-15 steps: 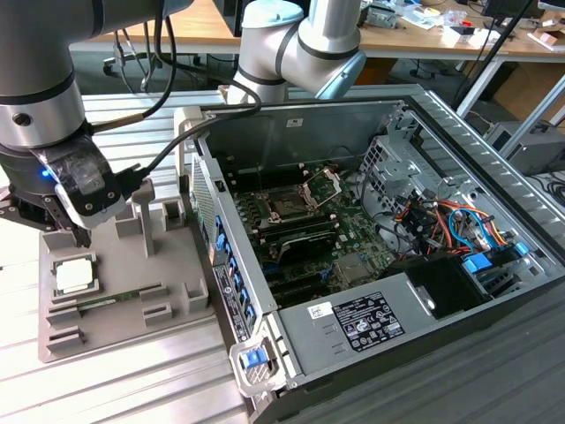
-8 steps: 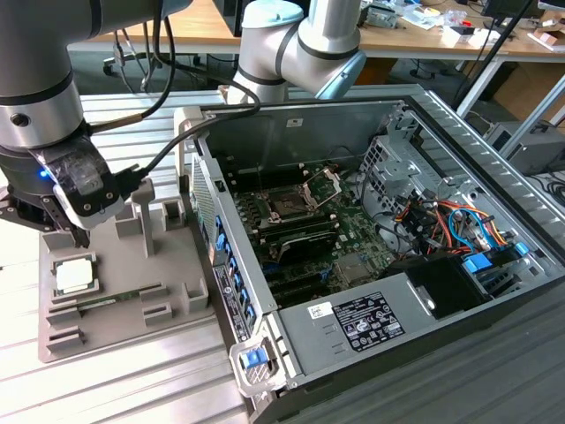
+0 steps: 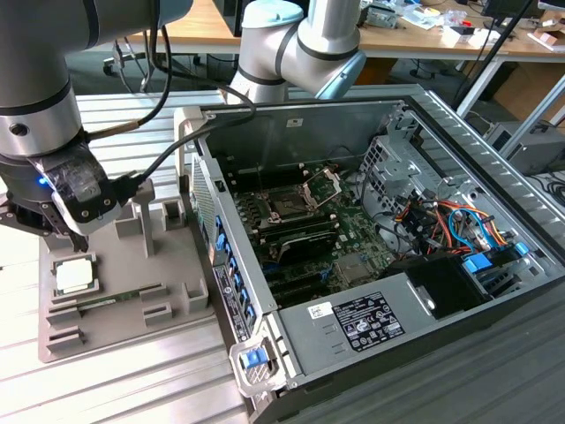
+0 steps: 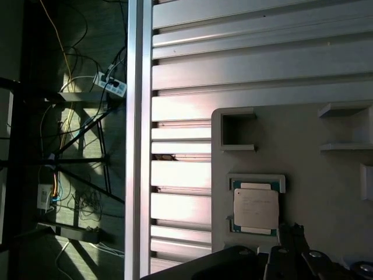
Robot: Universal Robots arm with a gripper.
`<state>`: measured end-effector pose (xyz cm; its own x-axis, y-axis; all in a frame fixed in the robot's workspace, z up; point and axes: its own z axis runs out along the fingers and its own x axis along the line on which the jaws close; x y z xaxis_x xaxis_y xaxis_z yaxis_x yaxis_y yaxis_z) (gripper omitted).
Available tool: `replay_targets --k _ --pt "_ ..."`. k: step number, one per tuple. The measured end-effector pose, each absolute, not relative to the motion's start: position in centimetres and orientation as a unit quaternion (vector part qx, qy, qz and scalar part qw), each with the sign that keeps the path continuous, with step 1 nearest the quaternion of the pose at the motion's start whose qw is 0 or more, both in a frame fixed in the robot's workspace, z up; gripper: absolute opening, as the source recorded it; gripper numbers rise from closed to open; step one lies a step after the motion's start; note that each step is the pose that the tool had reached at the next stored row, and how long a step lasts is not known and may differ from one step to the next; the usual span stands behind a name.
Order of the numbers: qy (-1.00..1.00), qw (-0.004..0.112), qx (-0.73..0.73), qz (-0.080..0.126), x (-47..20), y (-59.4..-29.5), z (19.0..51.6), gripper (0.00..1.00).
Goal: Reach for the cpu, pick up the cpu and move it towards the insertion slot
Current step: 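Pick up the cpu and move it towards the insertion slot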
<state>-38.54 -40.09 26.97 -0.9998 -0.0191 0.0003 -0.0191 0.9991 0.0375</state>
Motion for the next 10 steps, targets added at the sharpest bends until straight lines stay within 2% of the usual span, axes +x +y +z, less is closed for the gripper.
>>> replay_targets --k 10 --pt "-1.000 0.000 0.010 -0.019 -38.81 -40.09 26.90 0.11"
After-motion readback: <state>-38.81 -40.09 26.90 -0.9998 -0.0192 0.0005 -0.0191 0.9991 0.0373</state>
